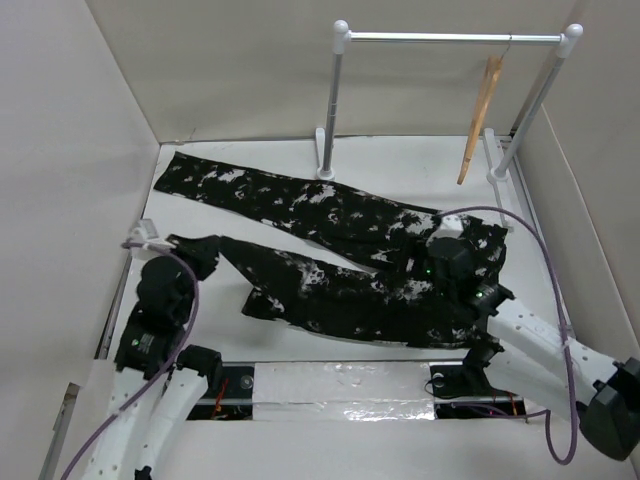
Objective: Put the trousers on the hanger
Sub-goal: Flatten out the trousers at the center of the board.
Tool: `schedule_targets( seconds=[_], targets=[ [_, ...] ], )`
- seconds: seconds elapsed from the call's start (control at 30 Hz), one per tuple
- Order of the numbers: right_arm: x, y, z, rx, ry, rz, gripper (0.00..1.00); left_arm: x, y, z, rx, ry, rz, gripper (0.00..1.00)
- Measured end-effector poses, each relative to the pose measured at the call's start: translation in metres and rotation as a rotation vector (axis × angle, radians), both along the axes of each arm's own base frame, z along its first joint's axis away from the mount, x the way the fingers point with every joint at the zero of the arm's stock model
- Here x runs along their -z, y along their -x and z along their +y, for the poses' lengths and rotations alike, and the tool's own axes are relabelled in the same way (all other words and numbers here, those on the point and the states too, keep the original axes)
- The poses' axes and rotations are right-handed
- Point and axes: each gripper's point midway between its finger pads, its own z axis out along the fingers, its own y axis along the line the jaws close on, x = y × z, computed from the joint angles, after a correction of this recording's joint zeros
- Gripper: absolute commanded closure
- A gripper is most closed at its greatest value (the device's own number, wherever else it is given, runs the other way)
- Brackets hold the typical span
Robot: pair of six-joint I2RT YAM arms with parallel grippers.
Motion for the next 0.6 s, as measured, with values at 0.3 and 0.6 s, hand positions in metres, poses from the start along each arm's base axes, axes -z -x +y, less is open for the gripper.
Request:
schedule_targets(
  seconds=[0.3,0.6],
  targets=[
    [0.029,-0.017,-0.157,0.583,-0.034,0.050,0.02,-0.191,0.081,0.081,-0.301,-0.041,-0.471,1.00],
    [0.072,-0.013,-0.264,0.942,-0.100,0.212,0.00,-0.176,0.085,0.100,-0.379,-0.178,-0.433,1.00]
  ],
)
